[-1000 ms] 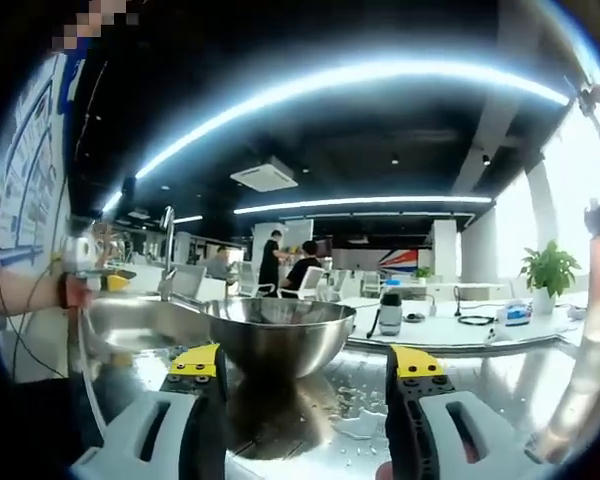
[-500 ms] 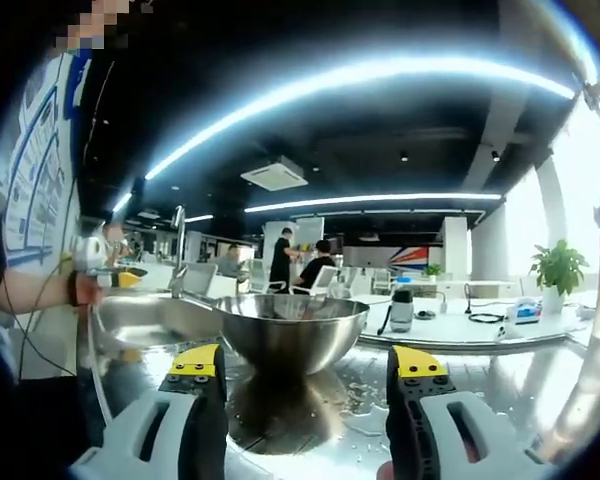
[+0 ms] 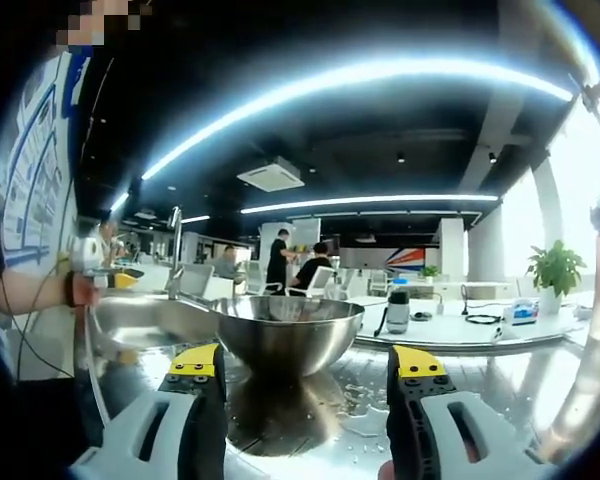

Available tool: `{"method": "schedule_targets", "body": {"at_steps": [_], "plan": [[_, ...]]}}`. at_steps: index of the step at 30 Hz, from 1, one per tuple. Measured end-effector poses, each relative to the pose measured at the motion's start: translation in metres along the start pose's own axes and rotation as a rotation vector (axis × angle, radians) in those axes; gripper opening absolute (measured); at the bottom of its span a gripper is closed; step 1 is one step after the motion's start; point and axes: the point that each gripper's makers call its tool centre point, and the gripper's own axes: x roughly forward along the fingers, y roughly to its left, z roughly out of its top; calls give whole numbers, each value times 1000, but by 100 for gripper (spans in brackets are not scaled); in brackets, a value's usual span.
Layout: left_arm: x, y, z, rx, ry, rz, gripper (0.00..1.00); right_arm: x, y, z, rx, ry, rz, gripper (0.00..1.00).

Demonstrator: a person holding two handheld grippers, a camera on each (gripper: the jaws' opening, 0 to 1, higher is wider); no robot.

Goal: Pick up bowl with dirty water move over sink pour dirty water into sink return bowl to place

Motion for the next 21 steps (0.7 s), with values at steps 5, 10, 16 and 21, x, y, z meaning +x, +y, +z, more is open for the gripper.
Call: {"method": "schedule_targets", "body": {"at_steps": [5,10,16,21], "plan": [[0,0,0,0,0,4,39,0,0,0,0,-3,1,59],[0,0,0,5,3,8,39,-1,-1,0,0,-2,0,58],[0,0,-1,8,8,6,39,-1,-1,1,6,-4,0,58],[0,0,-2,8,11,5,39,-1,-1,1,0,-6,-4,57]]}}
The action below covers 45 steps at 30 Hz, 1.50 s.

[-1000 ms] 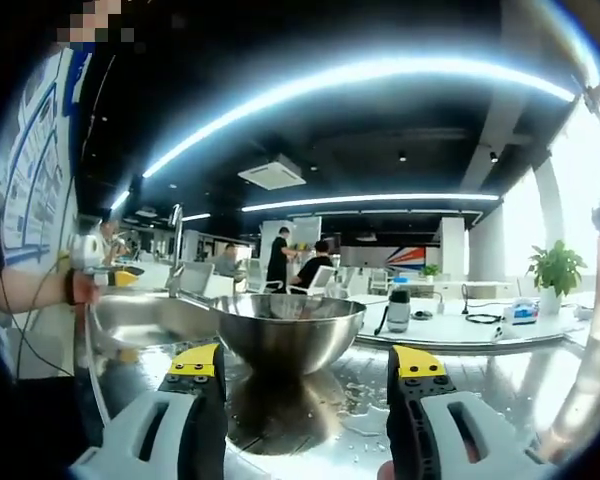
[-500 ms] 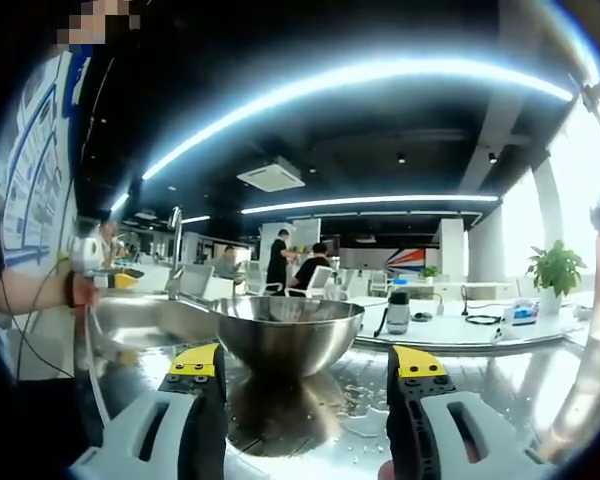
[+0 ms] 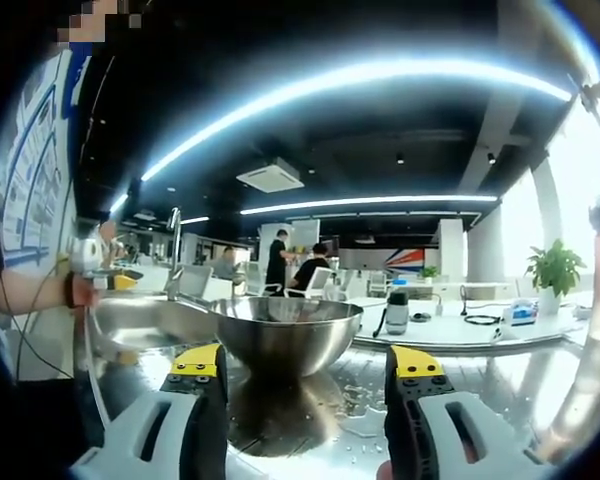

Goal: Pick up bowl with dirty water move over sink pour dirty water into sink return bowl to place

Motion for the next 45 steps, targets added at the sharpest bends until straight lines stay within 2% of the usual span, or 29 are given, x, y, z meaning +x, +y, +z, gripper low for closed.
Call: {"method": "schedule_targets", "body": {"at_steps": [45], "plan": [[0,-1,0,0,-1,-10,39,1,-2,-1,21,4,-4,56]]}}
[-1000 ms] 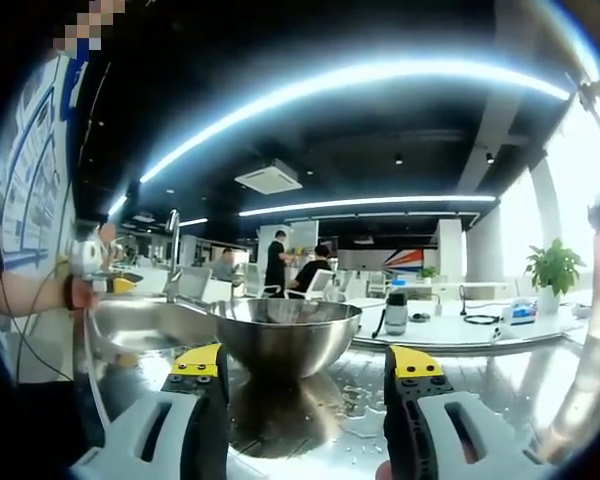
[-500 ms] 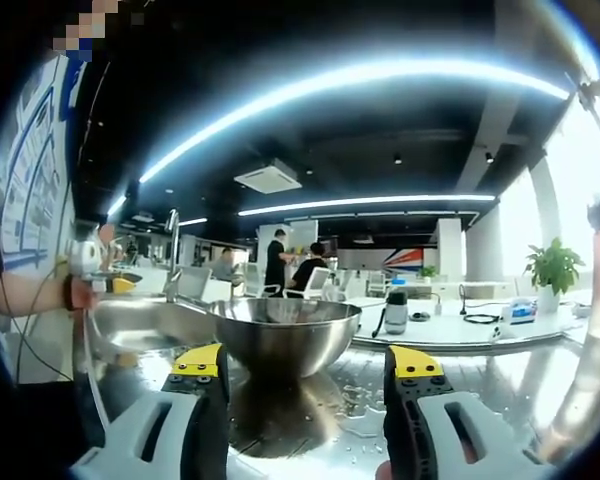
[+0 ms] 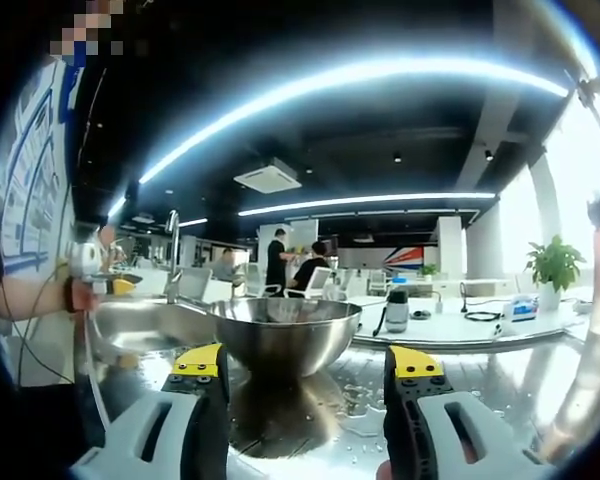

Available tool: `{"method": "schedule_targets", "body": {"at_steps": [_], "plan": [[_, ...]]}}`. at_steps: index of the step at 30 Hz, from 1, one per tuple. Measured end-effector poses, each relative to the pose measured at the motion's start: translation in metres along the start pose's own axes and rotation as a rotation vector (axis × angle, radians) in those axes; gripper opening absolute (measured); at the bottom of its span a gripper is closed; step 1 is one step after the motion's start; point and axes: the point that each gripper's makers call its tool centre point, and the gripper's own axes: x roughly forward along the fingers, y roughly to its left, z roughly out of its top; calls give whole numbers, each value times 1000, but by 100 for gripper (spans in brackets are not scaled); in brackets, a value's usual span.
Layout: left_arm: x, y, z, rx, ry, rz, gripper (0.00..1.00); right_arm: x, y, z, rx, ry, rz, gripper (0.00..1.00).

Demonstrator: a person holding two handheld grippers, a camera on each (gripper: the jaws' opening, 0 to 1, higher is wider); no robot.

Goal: Pick up bowl with dirty water move over sink pour dirty water into sink return bowl to place

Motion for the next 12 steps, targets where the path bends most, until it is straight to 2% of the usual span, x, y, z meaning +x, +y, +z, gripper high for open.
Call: {"method": "schedule_targets", "body": {"at_steps": [12], "plan": [[0,0,0,2,0,-1,39,0,1,0,-11,1,5,56]]}}
